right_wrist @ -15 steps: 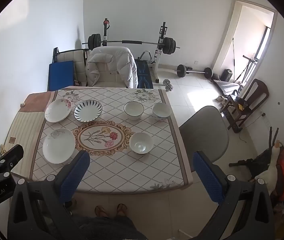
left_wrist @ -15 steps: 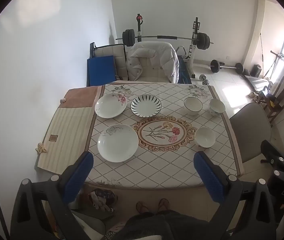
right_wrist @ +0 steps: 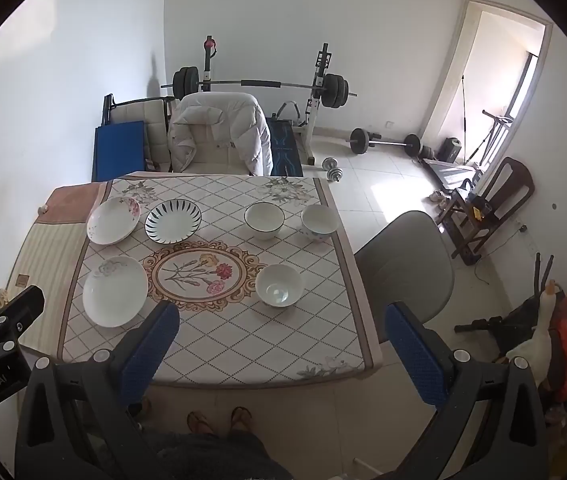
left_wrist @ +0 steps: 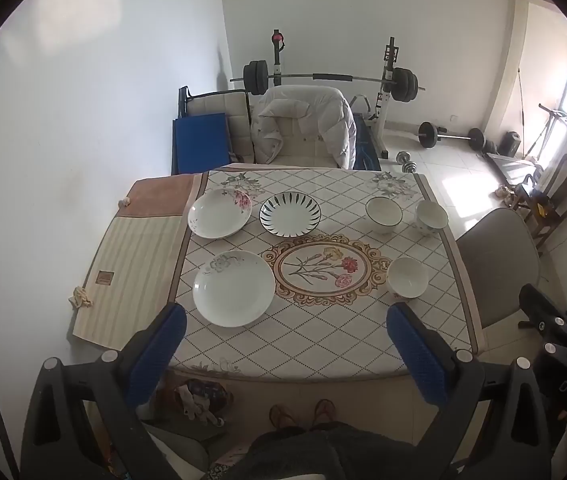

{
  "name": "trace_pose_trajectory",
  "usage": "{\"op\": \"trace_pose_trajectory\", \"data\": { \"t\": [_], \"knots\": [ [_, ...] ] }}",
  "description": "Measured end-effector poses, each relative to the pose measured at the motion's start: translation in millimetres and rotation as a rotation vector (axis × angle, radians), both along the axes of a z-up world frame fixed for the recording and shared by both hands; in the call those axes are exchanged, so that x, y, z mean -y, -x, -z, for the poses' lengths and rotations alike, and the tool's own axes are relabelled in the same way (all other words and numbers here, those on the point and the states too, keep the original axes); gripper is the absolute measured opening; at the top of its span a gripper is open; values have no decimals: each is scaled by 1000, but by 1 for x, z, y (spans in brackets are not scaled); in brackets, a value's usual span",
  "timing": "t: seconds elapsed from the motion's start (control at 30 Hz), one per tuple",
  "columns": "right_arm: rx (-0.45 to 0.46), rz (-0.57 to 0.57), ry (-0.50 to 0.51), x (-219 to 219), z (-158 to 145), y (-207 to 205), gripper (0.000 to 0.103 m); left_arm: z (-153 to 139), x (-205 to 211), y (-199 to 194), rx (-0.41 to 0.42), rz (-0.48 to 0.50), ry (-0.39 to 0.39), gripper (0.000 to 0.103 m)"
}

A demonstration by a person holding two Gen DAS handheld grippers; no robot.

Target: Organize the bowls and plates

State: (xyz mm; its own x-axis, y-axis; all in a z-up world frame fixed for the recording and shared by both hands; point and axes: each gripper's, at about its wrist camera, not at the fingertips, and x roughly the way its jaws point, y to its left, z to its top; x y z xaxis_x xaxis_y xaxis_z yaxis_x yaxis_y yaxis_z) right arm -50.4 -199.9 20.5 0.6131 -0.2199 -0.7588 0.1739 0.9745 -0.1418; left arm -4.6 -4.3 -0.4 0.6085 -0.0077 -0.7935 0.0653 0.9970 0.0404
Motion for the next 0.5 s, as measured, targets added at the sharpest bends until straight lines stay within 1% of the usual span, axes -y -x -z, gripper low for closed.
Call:
{"op": "trace_pose_trajectory", "data": {
  "t": [0.13, 0.17, 0.5],
  "knots": [
    [-1, 12, -10, 0, 0, -2, 103, 2, 4, 3, 4, 2, -3, 103],
    [-1, 13, -11, 0, 0, -1, 103, -4, -1, -2, 0, -2, 3, 103],
    [0, 14, -12, -2, -4, -1, 103, -7, 1, 0, 8, -8, 5, 103]
  ]
}}
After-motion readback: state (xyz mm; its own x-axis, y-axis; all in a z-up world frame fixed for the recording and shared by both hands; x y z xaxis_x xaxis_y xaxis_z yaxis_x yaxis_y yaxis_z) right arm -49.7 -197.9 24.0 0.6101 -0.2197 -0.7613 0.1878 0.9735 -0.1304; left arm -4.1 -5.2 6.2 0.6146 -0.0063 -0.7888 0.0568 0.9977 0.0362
